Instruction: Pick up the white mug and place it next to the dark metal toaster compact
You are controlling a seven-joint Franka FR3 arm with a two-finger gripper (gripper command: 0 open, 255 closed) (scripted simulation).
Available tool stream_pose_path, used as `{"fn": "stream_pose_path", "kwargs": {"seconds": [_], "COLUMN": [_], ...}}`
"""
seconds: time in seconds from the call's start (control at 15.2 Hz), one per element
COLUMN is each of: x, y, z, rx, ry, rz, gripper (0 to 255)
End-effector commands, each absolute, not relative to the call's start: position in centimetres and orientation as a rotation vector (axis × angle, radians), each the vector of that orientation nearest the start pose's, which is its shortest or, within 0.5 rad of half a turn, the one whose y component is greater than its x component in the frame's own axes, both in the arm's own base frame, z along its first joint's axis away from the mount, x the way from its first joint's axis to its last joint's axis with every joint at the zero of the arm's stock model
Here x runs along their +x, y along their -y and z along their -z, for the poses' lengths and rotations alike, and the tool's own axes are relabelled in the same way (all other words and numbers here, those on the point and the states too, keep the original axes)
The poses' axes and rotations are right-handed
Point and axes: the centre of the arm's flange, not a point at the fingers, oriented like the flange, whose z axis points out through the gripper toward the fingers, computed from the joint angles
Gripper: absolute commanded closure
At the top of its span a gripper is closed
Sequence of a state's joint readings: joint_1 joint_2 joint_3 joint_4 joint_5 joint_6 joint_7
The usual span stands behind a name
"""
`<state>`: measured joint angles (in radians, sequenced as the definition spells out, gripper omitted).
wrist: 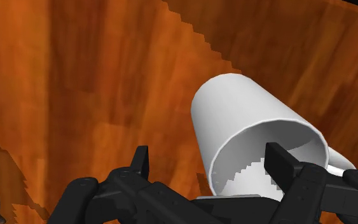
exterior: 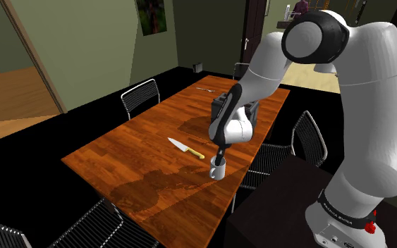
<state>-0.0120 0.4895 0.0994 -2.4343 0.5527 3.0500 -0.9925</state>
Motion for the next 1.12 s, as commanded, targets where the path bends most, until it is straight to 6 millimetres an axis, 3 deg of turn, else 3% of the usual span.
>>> {"fn": "stream_pose_path", "kwargs": {"seconds": [0.0, 0.46, 0.53, 1.06], "x": [47.7, 47.7, 47.7, 47.69], "y": [-0.58, -0.58, -0.58, -0.58], "z": [-10.96, -10.96, -10.96, -10.96], "rx": [-2.963, -2.963, -2.963, -2.963], "ry": [0.784, 0.784, 0.784, 0.784], "rz": [0.241, 0.241, 0.241, 0.241], "gripper": [0, 0, 255, 255]}}
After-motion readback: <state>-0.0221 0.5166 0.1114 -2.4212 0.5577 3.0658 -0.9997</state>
